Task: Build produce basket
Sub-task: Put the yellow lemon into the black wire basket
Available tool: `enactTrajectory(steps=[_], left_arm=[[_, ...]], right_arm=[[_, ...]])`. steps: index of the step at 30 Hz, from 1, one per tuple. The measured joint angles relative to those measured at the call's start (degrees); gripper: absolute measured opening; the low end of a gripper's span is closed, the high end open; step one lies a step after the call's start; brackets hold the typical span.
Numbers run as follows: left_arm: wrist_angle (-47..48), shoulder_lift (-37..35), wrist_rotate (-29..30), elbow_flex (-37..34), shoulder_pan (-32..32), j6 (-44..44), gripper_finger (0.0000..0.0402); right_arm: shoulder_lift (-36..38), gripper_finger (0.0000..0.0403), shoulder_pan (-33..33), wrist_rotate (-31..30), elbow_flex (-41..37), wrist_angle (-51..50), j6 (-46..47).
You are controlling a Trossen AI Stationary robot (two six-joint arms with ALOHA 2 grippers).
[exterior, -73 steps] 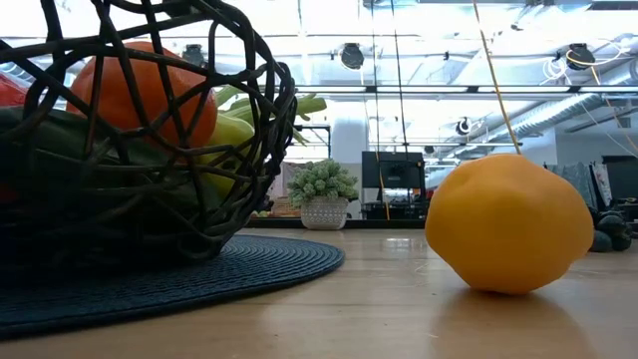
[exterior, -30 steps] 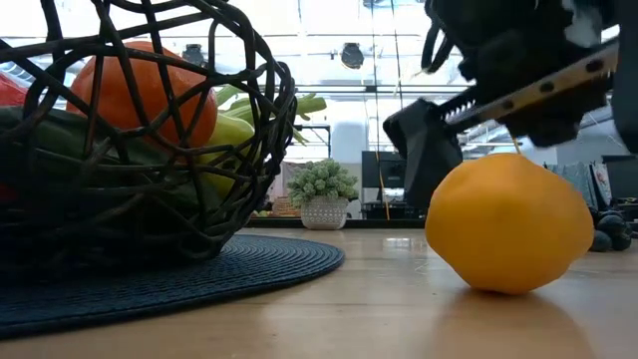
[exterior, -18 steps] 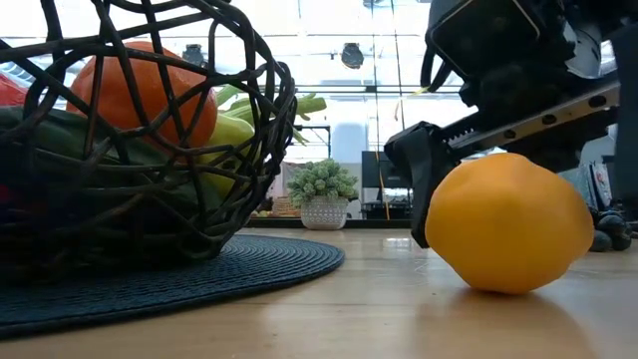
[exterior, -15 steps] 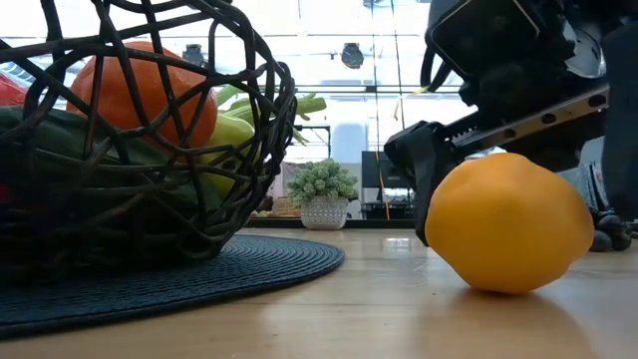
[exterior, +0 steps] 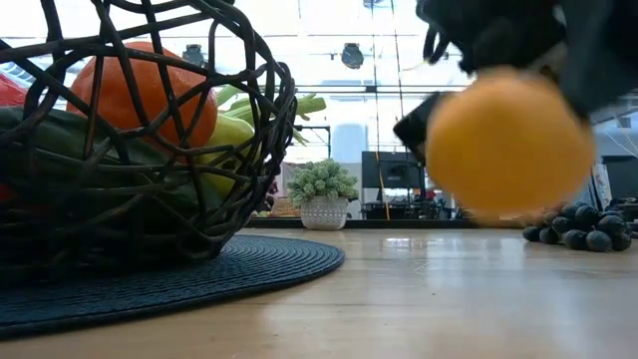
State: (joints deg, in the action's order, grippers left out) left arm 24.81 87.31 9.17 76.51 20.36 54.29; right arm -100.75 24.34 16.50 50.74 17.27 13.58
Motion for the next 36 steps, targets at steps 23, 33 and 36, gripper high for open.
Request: enactTrajectory(steps=[23,33,36], left_arm=[[-15.16,-0.55,-1.60,-0.02,-2.15,2.46,0.0231],[-13.86,-1.72,-2.04,-0.02,-4.44,18.82,0.0324],[-15.15,-1.37,-0.84,-0.02,-4.50,21.42,0.0330]], right_arm=[[26.67,0.0272,-0.01,-4.36,0.00,-7.32,43.50],[35.63,0.0272,-2.53,-4.63,0.00,-19.42,40.85],[37.82,0.0272,-4.41,-4.67,0.00,-23.41,39.85]])
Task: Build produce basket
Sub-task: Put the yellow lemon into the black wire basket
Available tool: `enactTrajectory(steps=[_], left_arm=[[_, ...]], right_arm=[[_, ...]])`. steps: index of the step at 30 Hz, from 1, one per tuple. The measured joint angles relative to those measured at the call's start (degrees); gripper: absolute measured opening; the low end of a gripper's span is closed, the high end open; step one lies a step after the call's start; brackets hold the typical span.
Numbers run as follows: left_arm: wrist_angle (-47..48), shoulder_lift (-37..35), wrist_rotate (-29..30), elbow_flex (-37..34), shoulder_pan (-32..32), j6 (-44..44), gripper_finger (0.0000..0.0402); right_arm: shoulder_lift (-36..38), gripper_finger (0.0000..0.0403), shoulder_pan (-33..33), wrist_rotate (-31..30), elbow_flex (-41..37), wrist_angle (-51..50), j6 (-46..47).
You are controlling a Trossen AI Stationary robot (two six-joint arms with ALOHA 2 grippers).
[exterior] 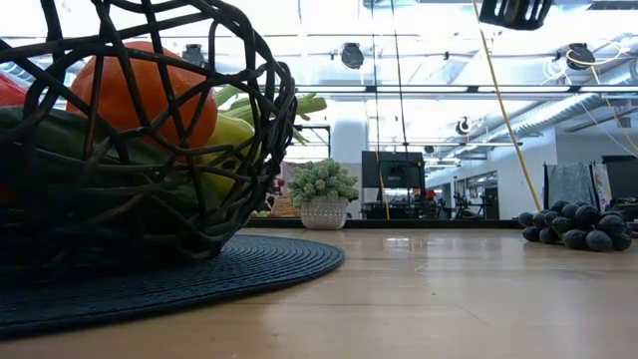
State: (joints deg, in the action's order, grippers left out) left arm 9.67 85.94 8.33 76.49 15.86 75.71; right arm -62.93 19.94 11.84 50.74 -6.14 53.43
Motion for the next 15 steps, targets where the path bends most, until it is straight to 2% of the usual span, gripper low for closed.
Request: enactTrajectory(steps=[3,11,15], left_arm=[[-1.71,0.29,0.72,0.00,-0.42,0.91,0.0330],[-2.63,0.34,0.86,0.00,-0.86,2.33,0.0331],[-2.49,0.34,1.54,0.00,-0.86,2.83,0.0331]], right_arm=[[2.34,0.0272,-1.98,-0.05,-0.02,-2.82,2.11],[8.76,0.0272,-6.79,0.16,-0.02,-3.01,16.71],[11.19,0.0272,-9.14,0.17,-0.02,-2.67,19.13]])
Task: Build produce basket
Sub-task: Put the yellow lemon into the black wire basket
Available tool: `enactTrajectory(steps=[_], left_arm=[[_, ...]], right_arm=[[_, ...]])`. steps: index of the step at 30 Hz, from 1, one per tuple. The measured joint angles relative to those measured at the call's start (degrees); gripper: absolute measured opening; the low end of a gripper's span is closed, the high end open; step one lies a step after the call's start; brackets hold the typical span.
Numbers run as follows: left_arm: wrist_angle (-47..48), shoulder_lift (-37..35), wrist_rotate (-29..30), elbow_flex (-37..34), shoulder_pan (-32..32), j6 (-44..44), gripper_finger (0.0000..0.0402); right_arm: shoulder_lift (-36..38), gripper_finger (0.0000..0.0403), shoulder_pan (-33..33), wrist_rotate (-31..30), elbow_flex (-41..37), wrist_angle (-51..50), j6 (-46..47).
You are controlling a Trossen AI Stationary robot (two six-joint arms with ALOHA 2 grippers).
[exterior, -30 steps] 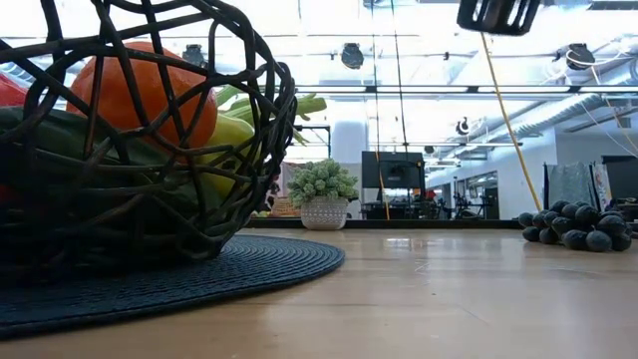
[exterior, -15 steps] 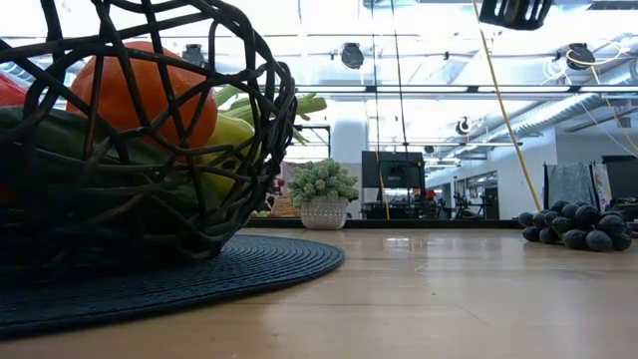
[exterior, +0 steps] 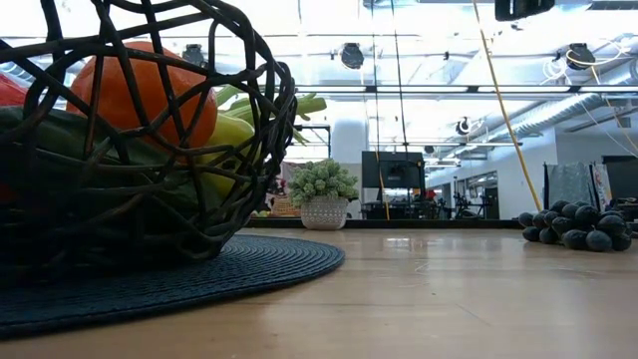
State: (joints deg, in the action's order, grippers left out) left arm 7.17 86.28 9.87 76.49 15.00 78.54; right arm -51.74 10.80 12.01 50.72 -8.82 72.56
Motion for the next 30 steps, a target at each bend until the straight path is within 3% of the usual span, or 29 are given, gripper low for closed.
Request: enactTrajectory(steps=[4,13,30], left_arm=[[-0.08,0.00,0.74,0.00,0.00,0.00,0.0331],[-0.13,0.00,0.74,0.00,-0.35,-0.02,0.0331],[-4.70,0.00,0.83,0.02,-4.20,0.25,0.0331]], right_arm=[[1.54,0.0272,-2.79,-0.04,0.00,-0.04,-0.86],[2.02,0.0272,-5.87,-0.18,0.00,-0.04,-14.13],[2.02,0.0272,-6.27,-2.90,0.00,-0.57,-56.68]])
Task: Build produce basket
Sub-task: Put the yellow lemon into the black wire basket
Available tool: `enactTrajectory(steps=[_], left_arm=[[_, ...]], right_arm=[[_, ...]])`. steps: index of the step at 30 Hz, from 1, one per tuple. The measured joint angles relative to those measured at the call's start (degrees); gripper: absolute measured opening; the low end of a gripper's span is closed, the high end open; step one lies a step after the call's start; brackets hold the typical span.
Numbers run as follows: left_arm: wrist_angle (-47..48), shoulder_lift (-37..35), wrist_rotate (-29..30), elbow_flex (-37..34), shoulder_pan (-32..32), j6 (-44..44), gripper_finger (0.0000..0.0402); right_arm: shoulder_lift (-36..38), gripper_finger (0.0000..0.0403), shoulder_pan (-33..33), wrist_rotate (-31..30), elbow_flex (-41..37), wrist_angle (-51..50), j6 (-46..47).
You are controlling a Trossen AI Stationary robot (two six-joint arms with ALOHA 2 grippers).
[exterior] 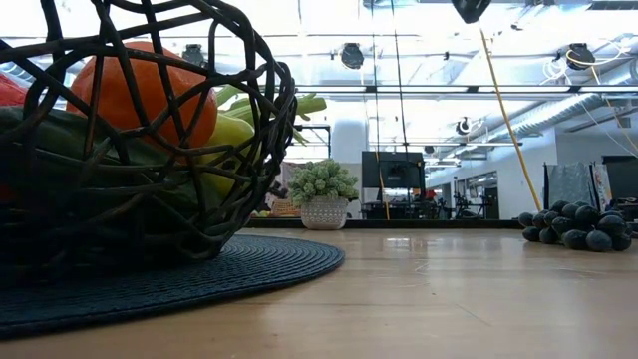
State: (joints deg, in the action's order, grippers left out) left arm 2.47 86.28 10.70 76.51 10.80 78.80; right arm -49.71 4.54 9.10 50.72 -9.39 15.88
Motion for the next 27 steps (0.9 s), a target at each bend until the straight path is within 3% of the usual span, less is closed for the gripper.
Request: enactTrajectory(steps=[9,14,27], left_arm=[[-0.10,0.00,0.03,0.00,-0.01,0.02,0.0331],[-0.09,0.00,2.46,0.00,-0.01,-0.01,0.0331],[-2.31,0.00,4.56,0.00,-0.01,1.33,0.0331]], right_arm=[[0.00,0.0272,0.00,-5.10,0.00,-0.98,-19.58],[0.00,0.0272,0.00,-8.41,0.00,-1.00,-22.73],[0.00,0.0272,0.07,-8.92,0.00,-3.65,4.40]])
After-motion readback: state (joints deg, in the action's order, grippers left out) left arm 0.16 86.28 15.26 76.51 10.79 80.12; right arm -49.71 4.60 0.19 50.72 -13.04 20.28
